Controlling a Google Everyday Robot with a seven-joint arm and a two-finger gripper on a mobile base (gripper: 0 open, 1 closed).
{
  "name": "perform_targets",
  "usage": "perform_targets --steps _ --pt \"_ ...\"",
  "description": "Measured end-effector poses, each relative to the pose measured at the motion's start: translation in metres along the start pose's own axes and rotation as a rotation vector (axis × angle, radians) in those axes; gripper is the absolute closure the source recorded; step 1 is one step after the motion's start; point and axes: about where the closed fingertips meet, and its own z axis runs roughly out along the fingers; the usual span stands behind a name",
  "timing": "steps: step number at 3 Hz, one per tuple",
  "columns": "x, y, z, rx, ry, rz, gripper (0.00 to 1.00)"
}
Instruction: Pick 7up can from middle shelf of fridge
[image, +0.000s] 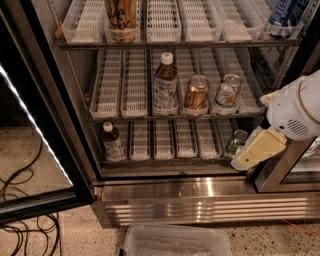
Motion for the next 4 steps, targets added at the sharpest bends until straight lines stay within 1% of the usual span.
perform_targets --steps 1,2,3,4 --pt "-0.012 -0.016 -0.001 0.067 -0.045 -0.003 0.00" --pt "-0.012 -0.016 -0.001 0.067 -0.045 -0.003 0.00" --pt "-0.015 -0.020 0.008 0.093 -0.090 0.035 0.00" --pt "-0.017 -0.028 0.023 0.168 -0.162 0.117 0.00"
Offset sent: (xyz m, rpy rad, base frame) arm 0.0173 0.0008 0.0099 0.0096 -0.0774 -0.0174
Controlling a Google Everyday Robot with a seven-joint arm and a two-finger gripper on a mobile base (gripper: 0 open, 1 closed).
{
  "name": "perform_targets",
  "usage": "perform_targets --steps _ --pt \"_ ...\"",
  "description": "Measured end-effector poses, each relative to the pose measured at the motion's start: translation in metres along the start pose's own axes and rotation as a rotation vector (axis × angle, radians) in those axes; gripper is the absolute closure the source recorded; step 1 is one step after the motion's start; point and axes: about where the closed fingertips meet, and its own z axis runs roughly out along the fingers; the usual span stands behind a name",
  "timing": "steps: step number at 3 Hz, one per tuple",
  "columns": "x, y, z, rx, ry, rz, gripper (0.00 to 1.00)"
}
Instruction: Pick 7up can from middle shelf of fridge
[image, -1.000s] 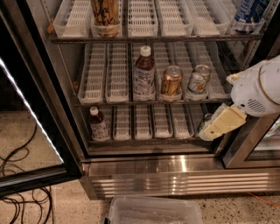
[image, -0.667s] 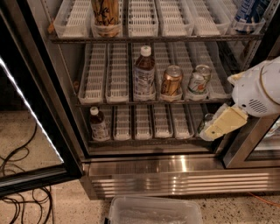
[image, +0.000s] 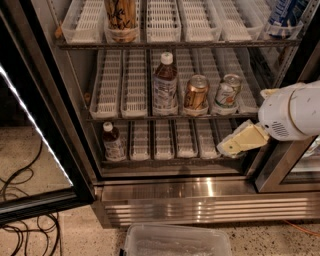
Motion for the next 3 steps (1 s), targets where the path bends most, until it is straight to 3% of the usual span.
perform_targets --steps 2,3 --pt "-0.025 -0.017 0.013 0.203 -0.116 0.052 0.00" --pt "-0.025 -0.017 0.013 0.203 -0.116 0.052 0.00"
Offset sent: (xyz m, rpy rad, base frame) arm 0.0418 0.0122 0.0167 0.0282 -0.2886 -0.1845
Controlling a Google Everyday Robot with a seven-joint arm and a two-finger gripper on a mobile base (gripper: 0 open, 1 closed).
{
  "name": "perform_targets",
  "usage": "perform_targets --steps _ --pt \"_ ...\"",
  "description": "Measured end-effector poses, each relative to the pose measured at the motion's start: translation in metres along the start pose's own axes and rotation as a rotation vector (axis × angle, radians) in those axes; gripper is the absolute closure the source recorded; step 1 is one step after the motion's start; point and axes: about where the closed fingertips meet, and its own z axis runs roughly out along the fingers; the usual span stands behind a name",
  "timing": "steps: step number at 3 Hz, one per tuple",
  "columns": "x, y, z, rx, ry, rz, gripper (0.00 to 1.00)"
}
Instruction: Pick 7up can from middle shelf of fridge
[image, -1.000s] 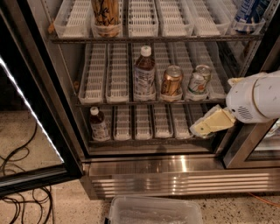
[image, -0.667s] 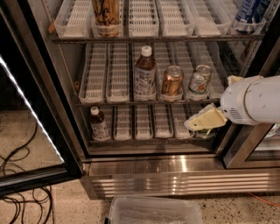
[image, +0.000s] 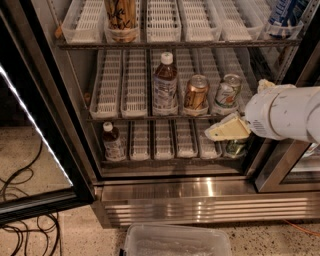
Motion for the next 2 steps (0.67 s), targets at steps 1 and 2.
perform_targets --steps 1,2 --pt "-0.0023 0.0022 0.0052 0.006 -0.024 0.026 0.00" --pt "0.0016 -0.0020 0.0102 0.042 -0.055 0.099 0.00"
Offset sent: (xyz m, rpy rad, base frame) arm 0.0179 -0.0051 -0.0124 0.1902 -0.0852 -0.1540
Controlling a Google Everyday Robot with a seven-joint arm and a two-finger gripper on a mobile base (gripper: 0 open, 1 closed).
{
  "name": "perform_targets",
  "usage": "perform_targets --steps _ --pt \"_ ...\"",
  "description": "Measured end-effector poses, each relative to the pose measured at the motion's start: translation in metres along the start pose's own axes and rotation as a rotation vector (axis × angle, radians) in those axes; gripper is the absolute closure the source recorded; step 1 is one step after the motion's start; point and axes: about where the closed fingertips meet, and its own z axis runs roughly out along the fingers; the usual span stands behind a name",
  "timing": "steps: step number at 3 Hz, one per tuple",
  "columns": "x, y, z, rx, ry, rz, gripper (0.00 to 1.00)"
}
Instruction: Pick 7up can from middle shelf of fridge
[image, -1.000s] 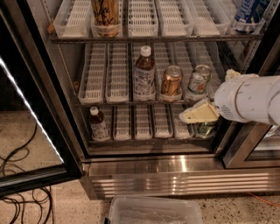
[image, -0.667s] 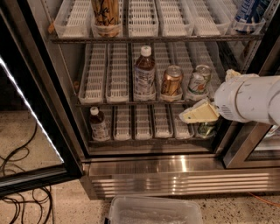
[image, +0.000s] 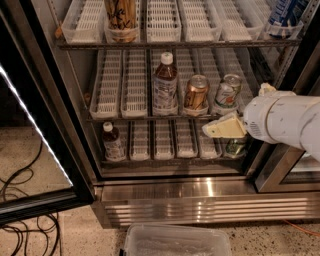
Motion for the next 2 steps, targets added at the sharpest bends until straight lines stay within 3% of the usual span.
perform_targets --steps 2 --pt "0.0066 -0.0094 0.0051 0.080 -0.069 0.110 0.00"
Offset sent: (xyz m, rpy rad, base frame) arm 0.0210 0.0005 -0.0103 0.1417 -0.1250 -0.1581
